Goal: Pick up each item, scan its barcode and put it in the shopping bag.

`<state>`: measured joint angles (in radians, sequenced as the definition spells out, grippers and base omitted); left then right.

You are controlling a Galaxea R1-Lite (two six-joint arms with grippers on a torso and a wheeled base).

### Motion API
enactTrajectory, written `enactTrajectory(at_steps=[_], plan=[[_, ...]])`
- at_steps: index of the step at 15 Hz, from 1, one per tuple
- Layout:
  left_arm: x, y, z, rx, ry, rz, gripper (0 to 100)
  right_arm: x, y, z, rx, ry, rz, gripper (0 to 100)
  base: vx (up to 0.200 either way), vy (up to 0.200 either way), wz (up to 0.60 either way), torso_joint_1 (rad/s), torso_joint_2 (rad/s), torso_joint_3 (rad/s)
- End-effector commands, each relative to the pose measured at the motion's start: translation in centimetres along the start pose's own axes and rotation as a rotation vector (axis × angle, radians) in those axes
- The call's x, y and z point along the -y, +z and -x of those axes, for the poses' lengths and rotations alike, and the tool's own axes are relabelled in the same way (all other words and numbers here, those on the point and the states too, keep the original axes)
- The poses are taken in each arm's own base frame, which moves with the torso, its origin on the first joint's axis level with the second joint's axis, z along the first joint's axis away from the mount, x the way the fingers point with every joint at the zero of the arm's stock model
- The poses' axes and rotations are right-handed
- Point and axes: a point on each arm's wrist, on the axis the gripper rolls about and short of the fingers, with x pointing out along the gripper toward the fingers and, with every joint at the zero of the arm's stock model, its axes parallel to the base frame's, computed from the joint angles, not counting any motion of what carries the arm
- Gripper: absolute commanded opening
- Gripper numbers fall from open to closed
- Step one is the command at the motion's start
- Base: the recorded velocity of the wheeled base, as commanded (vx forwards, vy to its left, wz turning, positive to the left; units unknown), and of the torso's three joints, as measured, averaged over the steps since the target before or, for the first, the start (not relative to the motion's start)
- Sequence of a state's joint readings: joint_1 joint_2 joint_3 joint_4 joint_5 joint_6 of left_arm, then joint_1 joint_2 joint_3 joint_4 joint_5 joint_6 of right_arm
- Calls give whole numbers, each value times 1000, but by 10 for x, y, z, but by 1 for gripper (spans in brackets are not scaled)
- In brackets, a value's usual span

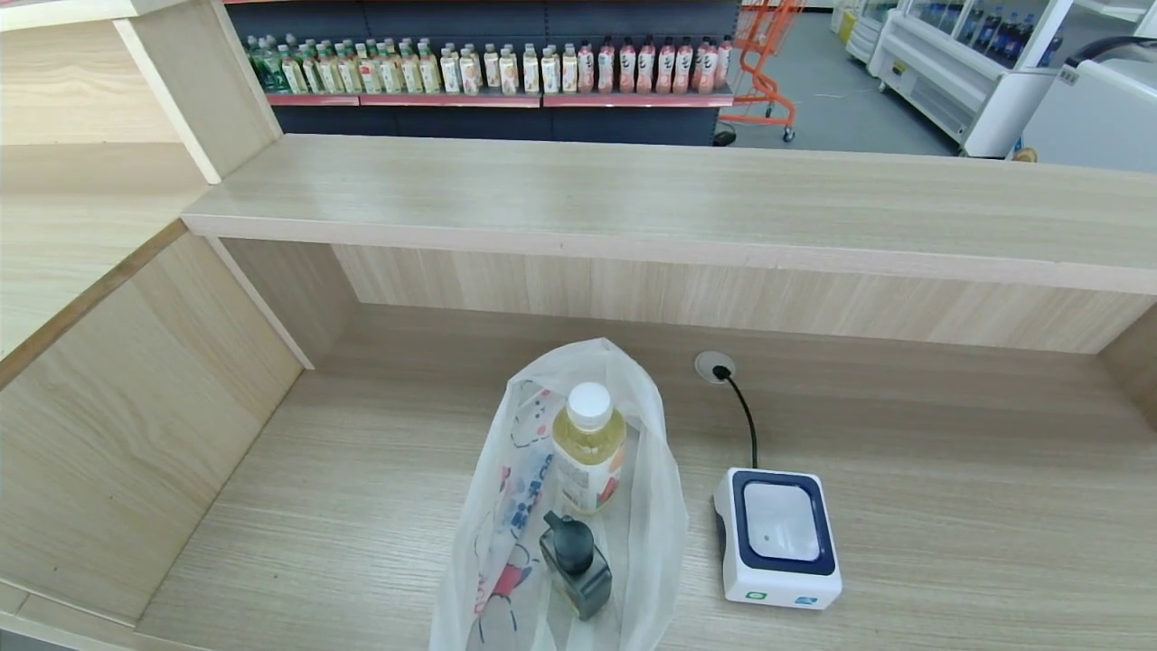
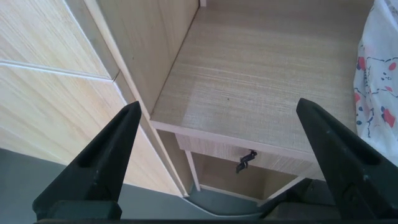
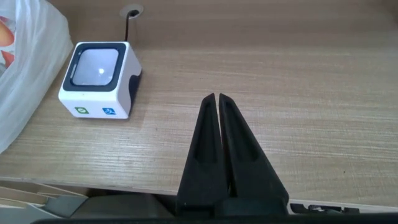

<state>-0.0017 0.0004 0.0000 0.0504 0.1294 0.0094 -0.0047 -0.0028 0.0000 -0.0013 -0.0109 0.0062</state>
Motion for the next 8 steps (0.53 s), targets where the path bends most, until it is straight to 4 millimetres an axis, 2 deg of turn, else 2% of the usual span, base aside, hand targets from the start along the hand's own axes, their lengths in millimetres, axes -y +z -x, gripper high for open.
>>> enactTrajectory(at_steps=[1, 8], plan=[[0, 0, 0, 0, 1, 0, 100, 0, 0, 0, -3, 0, 0, 0, 0, 0, 0, 0, 0, 0], [0, 0, 0, 0, 1, 0, 100, 0, 0, 0, -3, 0, 3, 0, 0, 0, 0, 0, 0, 0]])
